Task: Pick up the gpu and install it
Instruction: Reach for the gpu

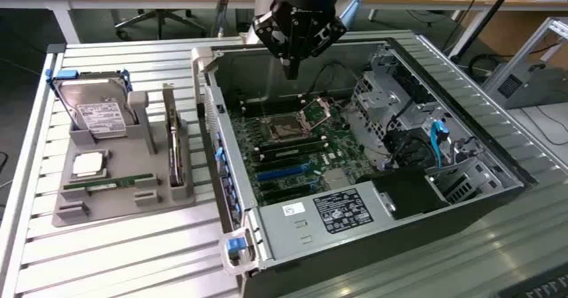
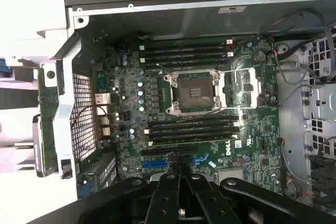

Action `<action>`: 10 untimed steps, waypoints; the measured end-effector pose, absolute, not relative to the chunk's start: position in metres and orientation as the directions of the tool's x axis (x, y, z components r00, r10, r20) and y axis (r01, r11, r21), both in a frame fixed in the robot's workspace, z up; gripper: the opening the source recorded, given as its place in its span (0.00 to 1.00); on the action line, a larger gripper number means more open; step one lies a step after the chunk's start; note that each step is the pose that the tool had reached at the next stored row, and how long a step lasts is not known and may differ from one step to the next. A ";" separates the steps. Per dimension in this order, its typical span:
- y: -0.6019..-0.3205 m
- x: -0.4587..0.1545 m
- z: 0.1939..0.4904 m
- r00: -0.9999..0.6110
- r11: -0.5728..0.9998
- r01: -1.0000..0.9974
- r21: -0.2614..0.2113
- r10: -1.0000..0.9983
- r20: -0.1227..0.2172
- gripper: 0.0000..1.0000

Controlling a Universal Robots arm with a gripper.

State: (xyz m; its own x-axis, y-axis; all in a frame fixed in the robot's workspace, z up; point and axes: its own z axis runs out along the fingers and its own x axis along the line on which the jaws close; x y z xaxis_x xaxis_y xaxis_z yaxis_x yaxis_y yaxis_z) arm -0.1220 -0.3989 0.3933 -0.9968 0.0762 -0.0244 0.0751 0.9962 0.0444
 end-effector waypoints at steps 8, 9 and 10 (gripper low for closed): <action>-0.399 -0.122 0.393 -0.997 0.996 0.075 0.044 0.076 -0.024 0.11; -0.399 -0.122 0.393 -0.997 0.996 0.075 0.044 0.076 -0.024 0.11; -0.399 -0.122 0.393 -0.997 0.996 0.075 0.044 0.076 -0.024 0.11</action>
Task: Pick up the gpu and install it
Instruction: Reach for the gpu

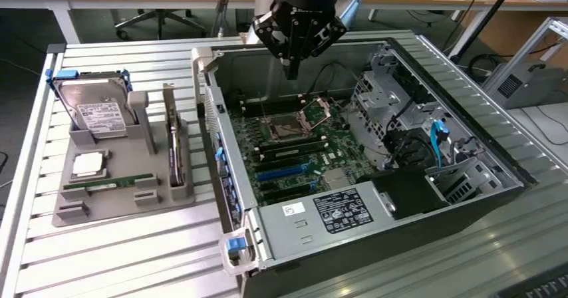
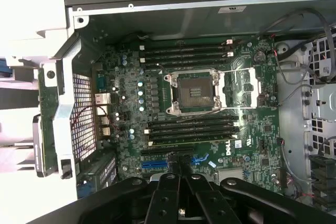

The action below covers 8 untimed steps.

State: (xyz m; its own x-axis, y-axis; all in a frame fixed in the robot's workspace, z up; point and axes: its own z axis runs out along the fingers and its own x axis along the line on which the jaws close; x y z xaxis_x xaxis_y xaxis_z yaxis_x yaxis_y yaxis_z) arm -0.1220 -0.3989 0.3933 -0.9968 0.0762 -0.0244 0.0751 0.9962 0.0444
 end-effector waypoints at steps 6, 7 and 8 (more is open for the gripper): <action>-0.399 -0.128 0.393 -0.997 0.996 0.075 0.044 0.076 -0.024 0.11; -0.399 -0.130 0.393 -0.997 0.996 0.075 0.044 0.076 -0.024 0.11; -0.399 -0.134 0.393 -0.997 0.996 0.075 0.044 0.076 -0.024 0.11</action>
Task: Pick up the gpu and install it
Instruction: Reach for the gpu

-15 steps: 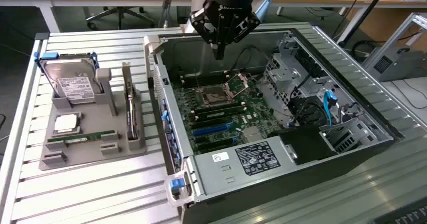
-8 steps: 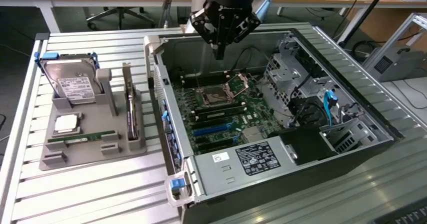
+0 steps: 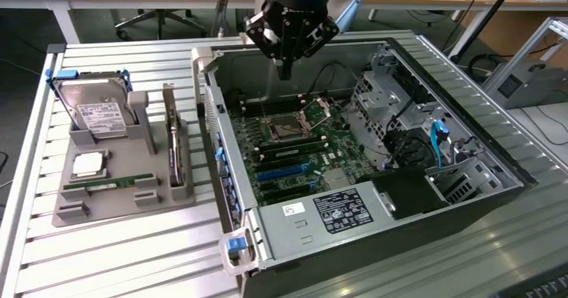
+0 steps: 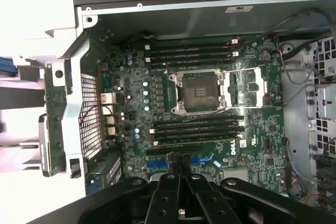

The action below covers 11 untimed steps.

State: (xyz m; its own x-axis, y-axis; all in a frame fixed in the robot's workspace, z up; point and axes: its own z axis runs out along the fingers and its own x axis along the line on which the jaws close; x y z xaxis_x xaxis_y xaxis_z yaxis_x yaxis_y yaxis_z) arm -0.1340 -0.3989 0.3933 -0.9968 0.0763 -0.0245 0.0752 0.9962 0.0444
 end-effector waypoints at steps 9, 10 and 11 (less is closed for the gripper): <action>-0.399 -0.165 0.393 -0.997 0.996 0.076 0.044 0.077 -0.024 0.11; -0.399 -0.169 0.393 -0.997 0.996 0.077 0.044 0.078 -0.025 0.11; -0.398 -0.174 0.393 -0.997 0.996 0.077 0.044 0.078 -0.025 0.11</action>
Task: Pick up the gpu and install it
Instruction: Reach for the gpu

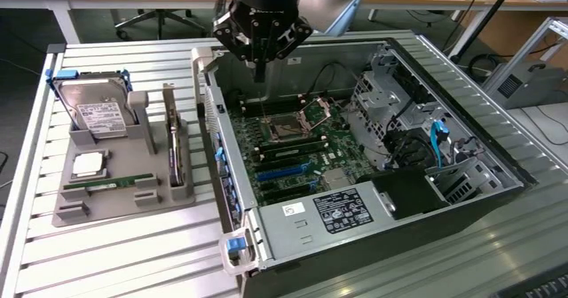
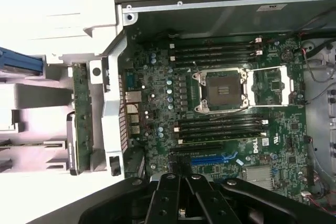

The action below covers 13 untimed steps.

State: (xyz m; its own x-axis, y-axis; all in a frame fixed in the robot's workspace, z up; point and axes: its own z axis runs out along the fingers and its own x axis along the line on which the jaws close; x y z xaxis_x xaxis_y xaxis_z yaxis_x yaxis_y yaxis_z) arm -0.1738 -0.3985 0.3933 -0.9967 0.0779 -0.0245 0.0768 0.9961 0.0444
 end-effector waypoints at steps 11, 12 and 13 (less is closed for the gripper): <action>-0.397 -0.209 0.393 -0.996 0.996 0.080 0.044 0.082 -0.024 0.11; -0.397 -0.212 0.393 -0.996 0.996 0.081 0.044 0.082 -0.024 0.11; -0.397 -0.216 0.393 -0.996 0.996 0.081 0.044 0.082 -0.024 0.11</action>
